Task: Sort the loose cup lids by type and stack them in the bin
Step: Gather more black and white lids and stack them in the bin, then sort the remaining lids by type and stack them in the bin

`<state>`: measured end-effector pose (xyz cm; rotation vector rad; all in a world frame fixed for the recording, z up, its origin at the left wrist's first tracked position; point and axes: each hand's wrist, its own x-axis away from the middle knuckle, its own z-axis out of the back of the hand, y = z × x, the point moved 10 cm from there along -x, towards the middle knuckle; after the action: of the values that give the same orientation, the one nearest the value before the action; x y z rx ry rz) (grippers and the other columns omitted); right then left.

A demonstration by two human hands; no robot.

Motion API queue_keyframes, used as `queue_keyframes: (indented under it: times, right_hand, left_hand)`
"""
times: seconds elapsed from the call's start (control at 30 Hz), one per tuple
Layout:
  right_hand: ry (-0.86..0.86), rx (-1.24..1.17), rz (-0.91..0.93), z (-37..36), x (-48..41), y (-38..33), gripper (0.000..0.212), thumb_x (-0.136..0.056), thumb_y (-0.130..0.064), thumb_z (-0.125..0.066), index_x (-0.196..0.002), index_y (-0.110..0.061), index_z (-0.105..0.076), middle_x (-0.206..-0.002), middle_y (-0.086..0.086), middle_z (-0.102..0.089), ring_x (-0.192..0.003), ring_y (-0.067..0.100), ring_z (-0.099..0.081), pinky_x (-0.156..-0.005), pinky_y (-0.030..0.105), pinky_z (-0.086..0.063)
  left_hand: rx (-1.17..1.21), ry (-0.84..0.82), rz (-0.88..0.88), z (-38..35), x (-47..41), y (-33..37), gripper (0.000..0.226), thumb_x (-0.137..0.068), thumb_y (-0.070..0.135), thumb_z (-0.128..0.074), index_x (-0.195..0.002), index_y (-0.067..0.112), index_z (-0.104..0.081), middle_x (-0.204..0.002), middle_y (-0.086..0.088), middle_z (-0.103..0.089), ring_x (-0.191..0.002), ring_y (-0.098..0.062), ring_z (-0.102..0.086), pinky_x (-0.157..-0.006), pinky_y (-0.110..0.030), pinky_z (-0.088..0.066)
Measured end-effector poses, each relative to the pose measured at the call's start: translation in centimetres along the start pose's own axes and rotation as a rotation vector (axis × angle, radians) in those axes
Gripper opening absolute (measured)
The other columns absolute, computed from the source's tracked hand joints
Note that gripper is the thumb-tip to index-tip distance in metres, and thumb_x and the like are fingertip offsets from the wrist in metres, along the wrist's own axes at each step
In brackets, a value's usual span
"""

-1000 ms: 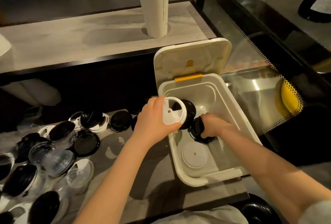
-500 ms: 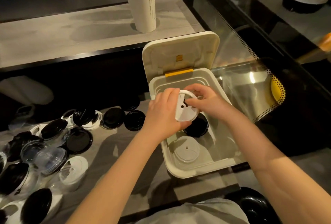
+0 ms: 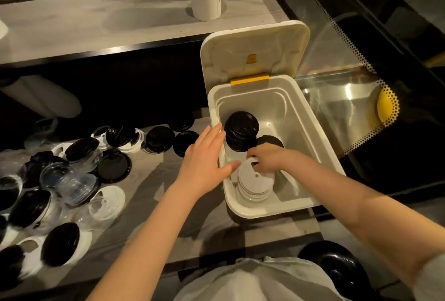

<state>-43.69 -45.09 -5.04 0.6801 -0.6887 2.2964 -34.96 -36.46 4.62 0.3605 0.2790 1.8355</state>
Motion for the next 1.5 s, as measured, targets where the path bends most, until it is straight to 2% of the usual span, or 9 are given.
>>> queue_keyframes:
  times: [0.23,0.37,0.6,0.7,0.9,1.2,1.27,1.37,1.5]
  right_hand:
    - [-0.021,0.023,0.058,0.0,0.6,-0.3,0.063,-0.089,-0.027,-0.056,-0.146,-0.025,-0.03,-0.142,0.004,-0.043,-0.127,0.022,-0.043,-0.096,0.029,-0.041]
    - [-0.143,0.328,0.098,-2.0,1.2,-1.3,0.087,-0.076,-0.039,-0.074,-0.147,-0.029,-0.025,-0.14,0.005,-0.038,-0.127,0.026,-0.041,-0.096,0.037,-0.044]
    - [-0.227,0.429,0.143,-2.8,2.0,-2.3,0.09,-0.074,-0.037,-0.077,-0.146,-0.031,-0.024,-0.142,0.003,-0.032,-0.124,0.027,-0.038,-0.094,0.039,-0.044]
    - [-0.189,0.453,0.19,-2.6,2.1,-2.5,0.089,-0.073,-0.035,-0.078,-0.144,-0.032,-0.025,-0.131,0.001,-0.043,-0.116,0.023,-0.041,-0.083,0.033,-0.041]
    - [-0.085,0.684,0.31,-3.2,2.5,-3.4,0.091,-0.072,-0.035,-0.079,-0.144,-0.03,-0.024,-0.126,0.002,-0.038,-0.111,0.023,-0.042,-0.076,0.034,-0.04]
    - [-0.051,0.592,0.156,-2.1,1.7,-2.5,0.098,-0.069,-0.054,-0.075,-0.146,-0.028,-0.021,-0.133,0.002,-0.038,-0.118,0.024,-0.043,-0.083,0.034,-0.041]
    - [0.022,0.443,0.098,-0.1,2.0,-2.5,0.08,-0.076,-0.049,-0.071,-0.142,-0.026,-0.031,-0.128,0.001,-0.049,-0.115,0.023,-0.049,-0.082,0.033,-0.042]
    - [0.328,0.225,0.047,5.7,3.1,-3.5,0.046,-0.089,-0.039,-0.058,-0.132,-0.024,-0.046,-0.119,0.0,-0.059,-0.106,0.022,-0.056,-0.08,0.032,-0.046]
    - [0.684,-0.065,0.085,11.9,5.3,-7.0,0.028,-0.092,-0.027,-0.055,-0.119,-0.02,-0.057,-0.096,-0.005,-0.058,-0.092,0.019,-0.057,-0.073,0.03,-0.046]
  left_hand:
    - [-0.017,-0.019,-0.007,-0.1,-0.3,-0.5,0.084,-0.086,0.06,-0.048,-0.151,0.021,-0.01,-0.159,0.008,0.0,-0.145,-0.011,0.005,-0.115,-0.042,-0.015]
    - [-0.01,-0.024,-0.006,-0.2,-0.3,-0.6,0.085,-0.086,0.058,-0.05,-0.151,0.022,-0.009,-0.159,0.008,0.0,-0.146,-0.012,0.003,-0.115,-0.042,-0.015]
    - [0.015,-0.023,-0.014,-0.2,-0.4,-0.8,0.086,-0.085,0.059,-0.052,-0.151,0.023,-0.01,-0.159,0.009,-0.001,-0.146,-0.012,0.001,-0.115,-0.043,-0.016]
    - [0.004,-0.073,-0.04,-0.3,-0.4,-1.1,0.092,-0.081,0.064,-0.053,-0.151,0.026,-0.007,-0.158,0.012,0.004,-0.145,-0.01,0.005,-0.116,-0.044,-0.013]
    - [0.001,-0.115,-0.08,-0.7,-0.5,-1.6,0.097,-0.078,0.067,-0.054,-0.15,0.029,-0.002,-0.157,0.015,0.008,-0.145,-0.009,0.007,-0.117,-0.045,-0.012]
    - [-0.026,-0.118,-0.123,-1.0,-0.4,-1.9,0.085,-0.086,0.064,-0.042,-0.15,0.027,0.002,-0.158,0.011,0.011,-0.145,-0.013,0.007,-0.118,-0.045,-0.014]
    - [-0.043,-0.089,-0.105,-0.3,-0.5,-2.8,0.077,-0.091,0.06,-0.037,-0.151,0.026,-0.003,-0.159,0.007,0.007,-0.146,-0.014,0.004,-0.117,-0.044,-0.013]
    - [-0.095,-0.059,-0.032,1.0,-0.8,-5.7,0.067,-0.094,0.053,-0.038,-0.15,0.021,-0.016,-0.159,0.002,-0.006,-0.146,-0.018,-0.001,-0.115,-0.044,-0.015]
    - [-0.183,-0.094,0.063,2.3,-1.5,-11.4,0.063,-0.093,0.048,-0.045,-0.146,0.017,-0.029,-0.156,-0.003,-0.019,-0.145,-0.023,-0.011,-0.115,-0.046,-0.021]
